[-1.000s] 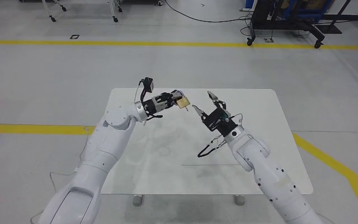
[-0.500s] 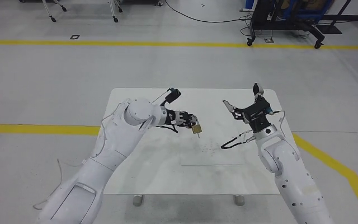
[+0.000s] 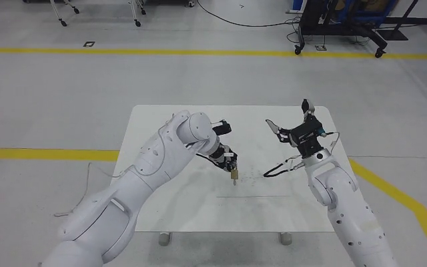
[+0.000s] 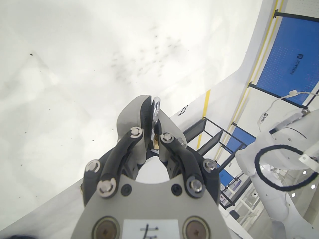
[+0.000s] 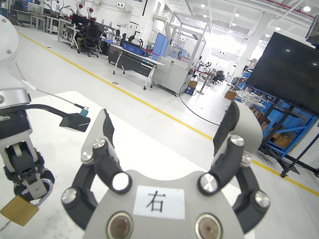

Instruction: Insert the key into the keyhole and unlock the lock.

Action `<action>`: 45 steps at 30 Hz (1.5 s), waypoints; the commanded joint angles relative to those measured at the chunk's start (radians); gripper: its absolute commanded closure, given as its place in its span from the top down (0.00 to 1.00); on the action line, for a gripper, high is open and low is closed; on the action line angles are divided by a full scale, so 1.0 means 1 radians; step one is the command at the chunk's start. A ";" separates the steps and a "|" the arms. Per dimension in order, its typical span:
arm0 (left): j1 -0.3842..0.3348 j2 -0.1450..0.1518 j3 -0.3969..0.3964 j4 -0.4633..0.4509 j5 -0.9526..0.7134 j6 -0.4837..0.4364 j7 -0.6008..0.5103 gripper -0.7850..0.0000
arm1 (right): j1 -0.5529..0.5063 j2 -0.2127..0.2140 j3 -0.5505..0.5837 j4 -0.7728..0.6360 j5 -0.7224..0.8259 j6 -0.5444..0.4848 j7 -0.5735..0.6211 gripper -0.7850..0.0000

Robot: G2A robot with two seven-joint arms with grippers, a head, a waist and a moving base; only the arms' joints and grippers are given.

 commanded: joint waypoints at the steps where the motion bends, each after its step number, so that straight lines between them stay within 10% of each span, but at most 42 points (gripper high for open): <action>1: -0.011 -0.010 0.012 0.013 0.002 0.005 0.006 0.00 | 0.000 0.000 0.000 0.000 0.000 0.000 0.000 1.00; 14: -0.065 -0.075 0.092 0.104 0.049 0.136 -0.001 0.00 | 0.000 0.000 0.000 0.000 0.000 0.000 0.000 1.00; 19: -0.087 -0.104 0.110 0.156 0.031 0.150 -0.031 0.93 | 0.000 0.000 0.000 0.000 0.000 0.000 0.000 1.00; 28: -0.124 -0.119 0.076 0.226 -0.006 0.101 -0.007 1.00 | 0.000 0.000 0.000 0.000 0.000 0.000 0.000 1.00; 37: -0.115 -0.049 -0.103 0.118 -0.015 -0.067 0.289 1.00 | -0.001 -0.001 -0.007 -0.002 -0.003 -0.010 -0.004 1.00; 45: 0.175 0.101 -0.396 -0.435 0.332 -0.173 0.699 1.00 | 0.006 -0.016 0.052 0.048 0.207 0.059 -0.111 1.00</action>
